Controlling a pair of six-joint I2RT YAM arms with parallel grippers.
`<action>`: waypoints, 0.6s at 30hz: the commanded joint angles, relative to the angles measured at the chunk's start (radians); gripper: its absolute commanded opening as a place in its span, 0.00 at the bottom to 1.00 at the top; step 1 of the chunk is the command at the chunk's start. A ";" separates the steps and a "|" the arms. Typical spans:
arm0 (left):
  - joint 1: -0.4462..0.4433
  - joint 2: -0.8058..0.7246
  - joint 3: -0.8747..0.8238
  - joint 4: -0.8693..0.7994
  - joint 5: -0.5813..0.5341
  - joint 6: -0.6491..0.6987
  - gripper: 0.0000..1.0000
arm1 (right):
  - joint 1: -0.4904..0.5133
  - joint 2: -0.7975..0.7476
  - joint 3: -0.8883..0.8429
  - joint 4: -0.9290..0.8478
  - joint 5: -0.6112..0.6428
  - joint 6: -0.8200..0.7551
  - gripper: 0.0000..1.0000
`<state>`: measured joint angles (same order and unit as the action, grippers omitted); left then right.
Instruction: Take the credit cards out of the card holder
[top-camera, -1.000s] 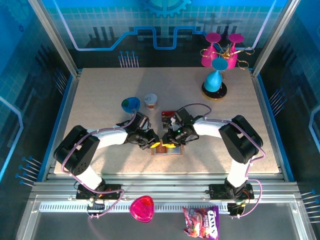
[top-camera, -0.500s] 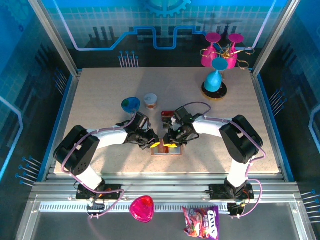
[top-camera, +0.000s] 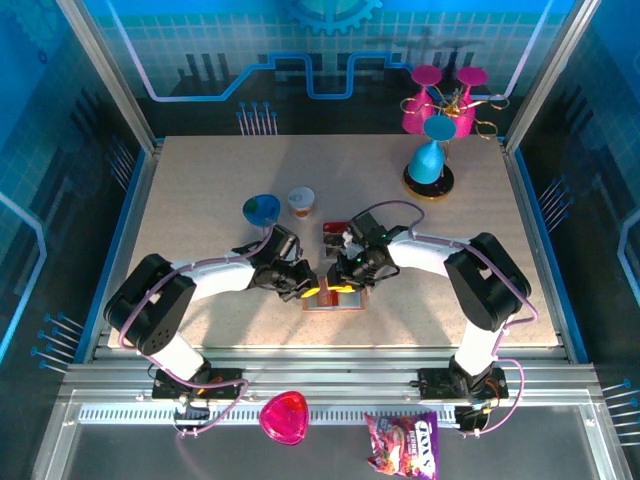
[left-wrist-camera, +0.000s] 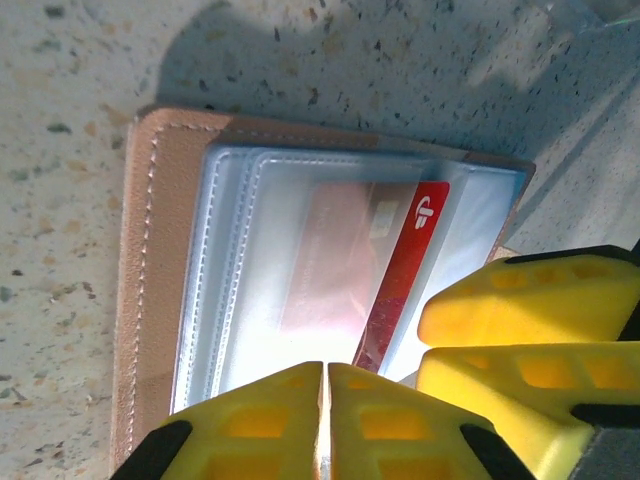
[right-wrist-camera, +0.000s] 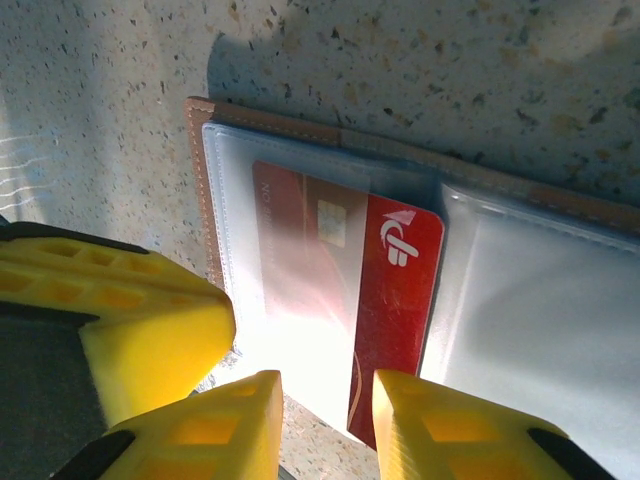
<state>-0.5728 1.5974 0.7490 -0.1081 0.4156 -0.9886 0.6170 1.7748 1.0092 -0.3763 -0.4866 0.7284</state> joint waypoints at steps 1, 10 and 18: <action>-0.008 0.005 0.004 -0.031 -0.009 0.020 0.09 | 0.013 -0.013 0.006 0.007 -0.026 0.003 0.29; -0.008 0.027 -0.010 -0.060 -0.035 0.046 0.04 | 0.015 0.018 -0.005 0.057 -0.067 0.019 0.29; -0.008 0.050 -0.004 -0.070 -0.033 0.053 0.05 | 0.015 0.054 -0.006 0.056 -0.070 0.016 0.29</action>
<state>-0.5743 1.6321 0.7490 -0.1333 0.3962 -0.9615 0.6170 1.8030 1.0088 -0.3187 -0.5350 0.7368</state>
